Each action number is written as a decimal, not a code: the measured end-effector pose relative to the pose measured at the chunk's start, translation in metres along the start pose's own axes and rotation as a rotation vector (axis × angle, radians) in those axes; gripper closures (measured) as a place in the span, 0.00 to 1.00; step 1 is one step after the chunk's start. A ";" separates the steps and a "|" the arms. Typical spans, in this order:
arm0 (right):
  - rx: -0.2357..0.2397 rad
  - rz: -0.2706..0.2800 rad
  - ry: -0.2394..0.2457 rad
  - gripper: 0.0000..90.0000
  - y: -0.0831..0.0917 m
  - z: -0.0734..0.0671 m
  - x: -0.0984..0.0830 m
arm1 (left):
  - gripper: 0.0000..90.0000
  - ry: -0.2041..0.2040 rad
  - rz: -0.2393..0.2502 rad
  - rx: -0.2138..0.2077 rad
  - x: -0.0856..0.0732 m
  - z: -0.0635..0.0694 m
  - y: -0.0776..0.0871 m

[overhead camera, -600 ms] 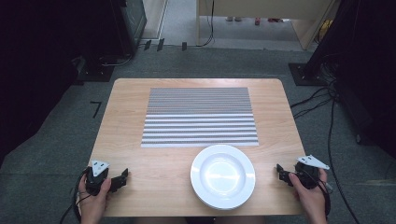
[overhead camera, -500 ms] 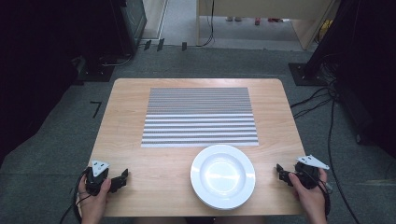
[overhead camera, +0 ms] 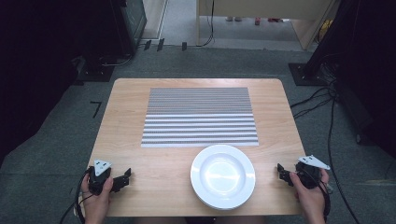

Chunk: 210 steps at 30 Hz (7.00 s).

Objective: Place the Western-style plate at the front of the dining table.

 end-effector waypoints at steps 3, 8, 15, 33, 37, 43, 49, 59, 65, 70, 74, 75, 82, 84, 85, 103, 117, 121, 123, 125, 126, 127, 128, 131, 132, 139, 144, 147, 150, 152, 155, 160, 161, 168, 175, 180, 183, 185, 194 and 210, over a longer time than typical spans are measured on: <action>-0.016 0.005 -0.015 0.16 0.002 0.004 0.001 | 0.15 -0.003 0.001 -0.003 0.001 0.002 0.000; -0.018 0.023 -0.025 0.16 0.006 0.003 0.003 | 0.15 -0.002 0.005 -0.011 0.002 0.005 0.000; -0.006 0.041 -0.017 0.16 0.012 -0.005 0.006 | 0.15 -0.005 0.017 -0.033 0.006 0.014 0.000; 0.053 0.084 -0.024 0.16 0.028 -0.030 0.012 | 0.15 -0.038 0.015 -0.097 0.010 0.043 -0.009; 0.064 0.086 -0.023 0.16 0.030 -0.035 0.012 | 0.15 -0.045 0.014 -0.105 0.011 0.047 -0.010; 0.081 0.094 -0.018 0.16 0.032 -0.041 0.013 | 0.15 -0.048 0.016 -0.126 0.012 0.055 -0.012; 0.098 0.101 -0.018 0.16 0.035 -0.047 0.013 | 0.15 -0.033 0.023 -0.140 0.012 0.057 -0.012; 0.131 0.115 -0.007 0.16 0.040 -0.060 0.014 | 0.15 -0.050 0.021 -0.163 0.014 0.070 -0.015; 0.148 0.121 -0.001 0.16 0.042 -0.067 0.015 | 0.15 -0.061 0.018 -0.177 0.014 0.078 -0.017; 0.160 0.126 0.002 0.16 0.044 -0.071 0.015 | 0.15 -0.067 0.016 -0.185 0.015 0.084 -0.019; 0.169 0.131 0.003 0.16 0.045 -0.074 0.015 | 0.15 -0.070 0.017 -0.192 0.015 0.088 -0.020; 0.172 0.133 0.003 0.16 0.045 -0.075 0.016 | 0.15 -0.071 0.017 -0.194 0.015 0.089 -0.020; 0.185 0.141 0.005 0.16 0.048 -0.080 0.016 | 0.15 -0.079 0.013 -0.209 0.016 0.097 -0.023; 0.194 0.144 0.005 0.16 0.049 -0.082 0.017 | 0.15 -0.082 0.014 -0.214 0.016 0.101 -0.024; 0.196 0.145 0.004 0.16 0.049 -0.083 0.017 | 0.15 -0.082 0.014 -0.214 0.016 0.101 -0.024; 0.226 0.110 -0.035 0.22 0.063 -0.106 0.041 | 0.15 -0.097 0.028 -0.293 0.039 0.145 -0.033; 0.169 0.175 -0.077 0.29 0.066 -0.109 0.040 | 0.15 -0.053 0.095 -0.387 0.069 0.191 -0.051; 0.242 0.174 -0.055 0.46 0.066 -0.118 0.032 | 0.15 -0.074 0.087 -0.405 0.059 0.201 -0.053; 0.287 0.172 -0.081 0.53 0.066 -0.120 0.030 | 0.16 -0.072 0.081 -0.422 0.054 0.204 -0.053; 0.300 0.174 -0.095 0.56 0.066 -0.120 0.031 | 0.17 -0.073 0.078 -0.435 0.052 0.207 -0.053; 0.304 0.181 -0.097 0.60 0.066 -0.120 0.031 | 0.17 -0.073 0.072 -0.453 0.050 0.210 -0.053; 0.317 0.196 -0.108 0.63 0.066 -0.119 0.032 | 0.25 -0.076 0.070 -0.469 0.048 0.212 -0.052; 0.329 0.200 -0.110 0.66 0.066 -0.119 0.032 | 0.28 -0.096 0.061 -0.493 0.044 0.218 -0.051; 0.384 0.188 -0.108 0.73 0.066 -0.123 0.029 | 0.37 -0.102 0.047 -0.524 0.039 0.224 -0.050; 0.384 0.188 -0.108 0.73 0.066 -0.123 0.029 | 0.39 -0.102 0.047 -0.524 0.039 0.224 -0.050; 0.437 0.145 -0.156 0.77 0.061 -0.126 0.024 | 0.47 -0.094 0.024 -0.541 0.032 0.228 -0.052; 0.416 0.116 -0.164 0.80 0.058 -0.124 0.021 | 0.49 -0.100 0.027 -0.529 0.030 0.231 -0.051; 0.411 0.103 -0.180 0.81 0.059 -0.124 0.021 | 0.50 -0.093 0.029 -0.529 0.030 0.231 -0.050; 0.421 0.094 -0.208 0.81 0.059 -0.123 0.020 | 0.50 -0.093 0.035 -0.526 0.029 0.232 -0.050; 0.419 0.090 -0.222 0.82 0.060 -0.122 0.020 | 0.50 -0.094 0.038 -0.526 0.029 0.232 -0.049; 0.448 0.101 -0.269 0.81 0.063 -0.121 0.024 | 0.50 -0.092 0.037 -0.528 0.029 0.232 -0.049; 0.447 0.103 -0.276 0.85 0.060 -0.122 0.022 | 0.50 -0.089 0.034 -0.532 0.029 0.231 -0.049; 0.444 0.102 -0.273 0.85 0.060 -0.122 0.022 | 0.50 -0.089 0.034 -0.533 0.029 0.231 -0.049; 0.470 0.091 -0.314 0.88 0.059 -0.121 0.022 | 0.50 -0.085 0.032 -0.536 0.028 0.231 -0.049; 0.479 0.093 -0.329 0.89 0.060 -0.122 0.023 | 0.51 -0.082 0.032 -0.537 0.028 0.231 -0.049; 0.538 0.122 -0.371 0.89 0.067 -0.122 0.028 | 0.51 -0.075 0.034 -0.538 0.028 0.230 -0.049; 0.555 0.127 -0.383 0.88 0.069 -0.125 0.030 | 0.51 -0.058 0.033 -0.545 0.028 0.230 -0.049; 0.550 0.137 -0.377 0.88 0.069 -0.126 0.030 | 0.51 -0.053 0.032 -0.548 0.028 0.230 -0.049; 0.616 0.208 -0.362 0.88 0.080 -0.132 0.036 | 0.53 -0.028 0.040 -0.554 0.028 0.228 -0.049; 0.589 0.225 -0.371 0.86 0.079 -0.140 0.034 | 0.69 0.033 0.099 -0.558 0.035 0.223 -0.041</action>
Point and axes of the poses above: each handheld gripper's, and its own axes: y roughly backward along the jaws, x roughly out of its top, z roughly to its right, the point moved 8 cm from there along -y, roughly forward along the jaws, and after that the axes turned 12 degrees about -x, right-handed, at the moved point
